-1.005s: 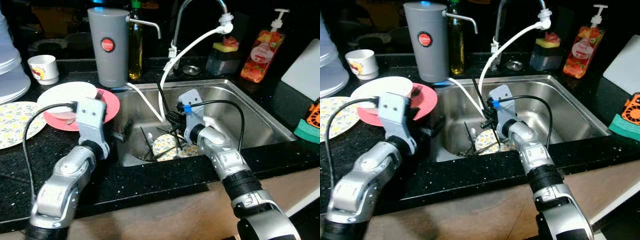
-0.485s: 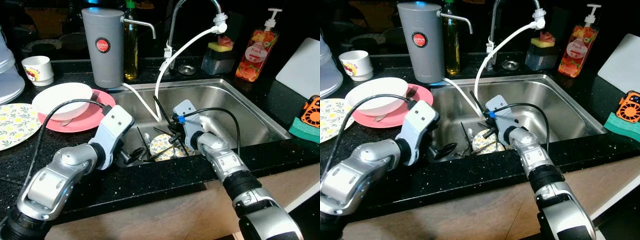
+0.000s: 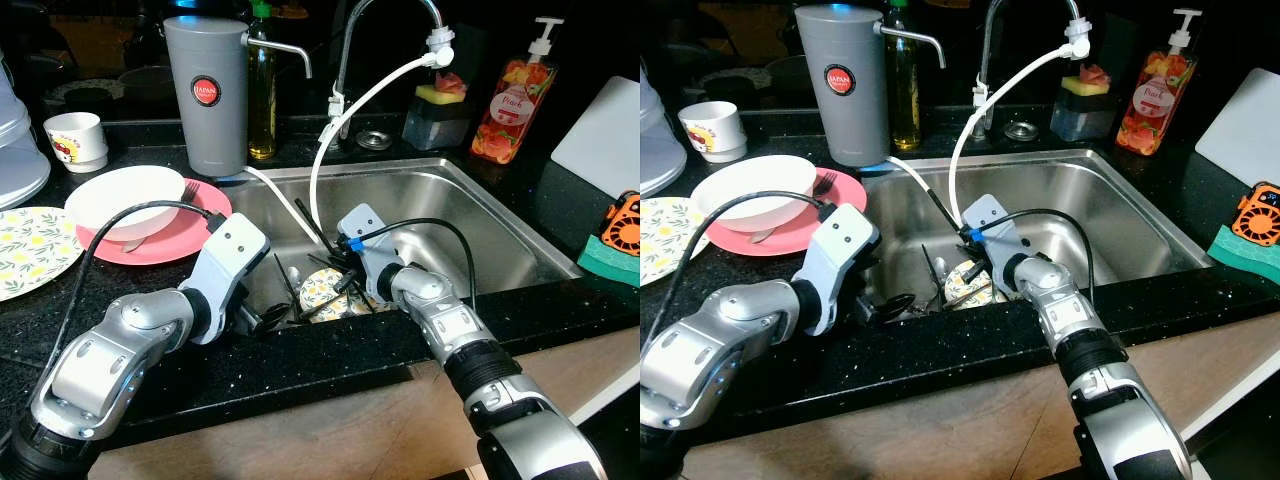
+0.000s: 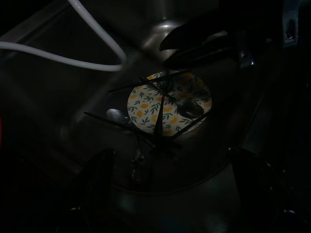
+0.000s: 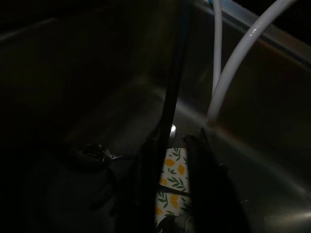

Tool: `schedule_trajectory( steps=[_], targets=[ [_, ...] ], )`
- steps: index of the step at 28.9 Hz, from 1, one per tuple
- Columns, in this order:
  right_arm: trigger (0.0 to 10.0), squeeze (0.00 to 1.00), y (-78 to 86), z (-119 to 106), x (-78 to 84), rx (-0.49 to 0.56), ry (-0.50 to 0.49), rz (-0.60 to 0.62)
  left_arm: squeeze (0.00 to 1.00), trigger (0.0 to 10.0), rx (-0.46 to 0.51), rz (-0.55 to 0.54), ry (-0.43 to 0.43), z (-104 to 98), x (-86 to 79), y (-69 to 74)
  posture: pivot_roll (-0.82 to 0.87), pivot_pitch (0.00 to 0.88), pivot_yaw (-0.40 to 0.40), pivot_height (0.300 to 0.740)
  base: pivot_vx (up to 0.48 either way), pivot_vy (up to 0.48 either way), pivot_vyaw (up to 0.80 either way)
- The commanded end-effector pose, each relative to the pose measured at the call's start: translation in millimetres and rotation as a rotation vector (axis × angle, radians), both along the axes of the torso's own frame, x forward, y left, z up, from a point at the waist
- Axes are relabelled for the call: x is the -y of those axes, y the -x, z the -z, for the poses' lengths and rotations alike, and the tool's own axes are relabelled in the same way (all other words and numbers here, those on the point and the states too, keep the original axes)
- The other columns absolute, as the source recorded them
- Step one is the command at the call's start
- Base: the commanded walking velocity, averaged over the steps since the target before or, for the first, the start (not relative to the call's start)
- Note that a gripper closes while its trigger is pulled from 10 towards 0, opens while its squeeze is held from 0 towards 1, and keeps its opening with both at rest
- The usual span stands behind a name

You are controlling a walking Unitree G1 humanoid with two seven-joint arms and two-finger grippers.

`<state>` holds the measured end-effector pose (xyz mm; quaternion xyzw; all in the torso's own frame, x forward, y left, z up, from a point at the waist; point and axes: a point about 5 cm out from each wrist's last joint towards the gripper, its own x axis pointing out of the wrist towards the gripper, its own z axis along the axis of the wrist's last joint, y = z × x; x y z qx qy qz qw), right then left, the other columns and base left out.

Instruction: Kitchen organization

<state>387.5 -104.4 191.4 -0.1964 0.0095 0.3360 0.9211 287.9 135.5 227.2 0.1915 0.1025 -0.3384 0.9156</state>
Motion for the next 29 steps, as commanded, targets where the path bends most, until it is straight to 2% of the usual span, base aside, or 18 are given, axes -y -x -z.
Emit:
schedule_trajectory(
  steps=[1, 3, 4, 5, 6, 8, 11, 12, 14, 15, 16, 17, 18, 22, 24, 26, 27, 29],
  targets=[
    [10.0, 1.00, 2.1, 13, 0.4, -0.051, 0.018, -0.005, 0.00, 10.0, 0.005, 0.009, -0.003, -4, 0.3, 1.5, 0.00, 0.084, -0.052, 0.740, 0.000, 0.000, 0.00],
    [10.0, 1.00, 1.2, 11, 0.8, -0.023, 0.031, 0.013, 0.00, 10.0, 0.030, -0.023, 0.001, -7, -1.8, -1.5, 0.00, 0.084, -0.052, 0.740, 0.000, 0.000, 0.00],
    [10.0, 0.08, 0.6, 10, 1.1, -0.012, 0.029, 0.023, 0.00, 10.0, 0.053, -0.050, 0.004, -9, -3.6, -4.2, 0.00, 0.084, -0.052, 0.740, 0.000, 0.000, 0.00],
    [10.0, 0.08, 0.6, 10, 1.1, -0.012, 0.029, 0.023, 0.00, 10.0, 0.053, -0.050, 0.004, -9, -3.6, -4.2, 0.00, 0.084, -0.052, 0.740, 0.000, 0.000, 0.00],
    [10.0, 0.00, -0.8, 6, 1.7, 0.003, 0.016, 0.037, 0.00, 10.0, 0.089, -0.096, 0.014, -15, -6.7, -9.0, 0.00, 0.087, -0.053, 0.740, 0.000, 0.000, 0.00],
    [10.0, 0.00, -1.3, 5, 1.9, 0.009, 0.008, 0.043, 0.00, 10.0, 0.104, -0.115, 0.019, -17, -7.9, -11.0, 0.00, 0.087, -0.053, 0.740, 0.000, 0.000, 0.00],
    [10.0, 0.00, -4.3, -11, 2.1, 0.063, -0.064, 0.068, 0.00, 10.0, 0.236, -0.221, 0.009, -33, -15.4, -19.7, 0.00, 0.090, -0.054, 0.740, 0.000, 0.000, 0.00],
    [10.0, 0.00, -5.0, -18, 1.4, 0.077, -0.116, 0.073, 0.00, 10.0, 0.290, -0.276, -0.040, -39, -20.8, -23.2, 0.00, 0.091, -0.054, 0.740, 0.000, 0.000, 0.00],
    [10.0, 0.00, -5.2, -33, -1.6, 0.068, -0.253, 0.065, 0.00, 10.0, 0.376, -0.383, -0.200, -46, -35.1, -28.8, 0.00, 0.091, -0.054, 0.740, 0.000, 0.000, 0.00],
    [10.0, 0.00, -2.8, -40, -6.8, 0.040, -0.320, 0.019, 0.00, 10.0, 0.413, -0.441, -0.288, -49, -45.1, -30.8, 0.00, 0.093, -0.053, 0.740, 0.000, 0.000, 0.00],
    [10.0, 0.00, -2.8, -40, -6.8, 0.040, -0.320, 0.019, 0.00, 10.0, 0.413, -0.441, -0.288, -49, -45.1, -30.8, 0.00, 0.093, -0.053, 0.740, 0.000, 0.000, 0.00],
    [10.0, 0.00, 2.1, -44, -15.0, 0.008, -0.359, -0.057, 0.00, 10.0, 0.445, -0.486, -0.363, -51, -53.9, -32.0, 0.00, 0.093, -0.052, 0.740, 0.000, 0.000, 0.00],
    [10.0, 0.00, 2.1, -44, -15.0, 0.008, -0.359, -0.057, 0.00, 10.0, 0.445, -0.486, -0.363, -51, -53.9, -32.0, 0.00, 0.093, -0.052, 0.740, 0.000, 0.000, 0.00],
    [10.0, 0.00, 14.9, -52, -30.4, -0.020, -0.396, -0.195, 0.00, 10.0, 0.496, -0.474, -0.436, -53, -60.0, -33.2, 0.00, 0.093, -0.053, 0.740, 0.000, 0.000, 0.00],
    [10.0, 0.00, 23.2, -55, -40.6, -0.017, -0.394, -0.262, 1.00, 10.0, 0.512, -0.488, -0.492, -49, -68.4, -35.7, 0.00, 0.093, -0.051, 0.740, 0.000, 0.000, 0.00],
    [10.0, 0.00, 24.7, -55, -42.1, -0.015, -0.391, -0.271, 1.00, 10.0, 0.519, -0.497, -0.502, -50, -70.5, -36.6, 0.00, 0.092, -0.052, 0.740, 0.000, 0.000, 0.00],
    [10.0, 0.00, 26.7, -56, -42.8, -0.020, -0.394, -0.280, 0.00, 10.0, 0.525, -0.512, -0.524, -50, -74.4, -39.6, 0.00, 0.092, -0.052, 0.740, 0.000, 0.000, 0.00],
    [10.0, 0.00, 28.6, -57, -42.9, -0.029, -0.393, -0.288, 0.00, 10.0, 0.508, -0.524, -0.530, -48, -78.3, -41.6, 0.00, 0.092, -0.052, 0.740, 0.000, 0.000, 0.00]
  ],
)
